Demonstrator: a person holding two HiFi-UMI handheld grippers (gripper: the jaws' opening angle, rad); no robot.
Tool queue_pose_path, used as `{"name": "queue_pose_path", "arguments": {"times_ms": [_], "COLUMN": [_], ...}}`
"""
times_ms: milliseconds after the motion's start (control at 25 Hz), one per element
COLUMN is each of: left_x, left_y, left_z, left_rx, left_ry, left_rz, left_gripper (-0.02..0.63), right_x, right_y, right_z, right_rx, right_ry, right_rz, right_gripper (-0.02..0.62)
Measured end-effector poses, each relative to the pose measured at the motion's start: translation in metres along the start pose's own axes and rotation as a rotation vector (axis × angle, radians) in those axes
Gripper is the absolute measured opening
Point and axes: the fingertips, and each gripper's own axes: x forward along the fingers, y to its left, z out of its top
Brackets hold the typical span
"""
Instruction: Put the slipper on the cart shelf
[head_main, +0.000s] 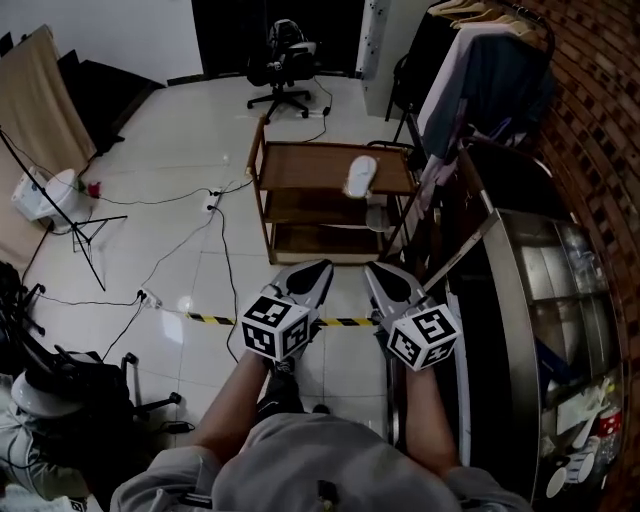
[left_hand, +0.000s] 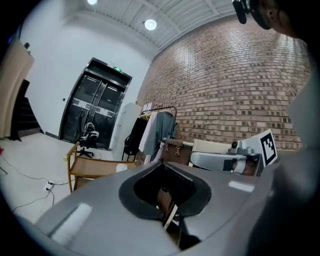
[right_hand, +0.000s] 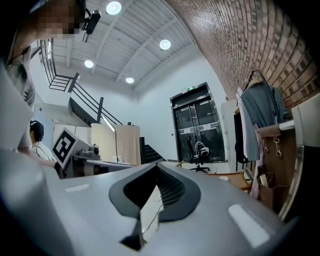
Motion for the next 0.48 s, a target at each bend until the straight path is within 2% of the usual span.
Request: {"name": "queue_pose_path", "arguments": {"times_ms": [280, 480], "left_x": [0.055, 0.088], "left_y": [0.076, 0.131], "left_z": [0.015, 0.027], "left_rx": [-0.005, -0.022], "left_ry": [0.022, 0.049], "left_rz": [-0.085, -0.141], "left_gripper": [0.008, 0.008], "right_x": [0.081, 0.135], "right_y": [-0.044, -0.076], "right_z": [-0.002, 0.005], "right_rx": [0.0, 0.045], "right_ry": [0.035, 0.03], "right_rz": [-0.09, -0.178], "right_gripper": [0.0, 0.0]}}
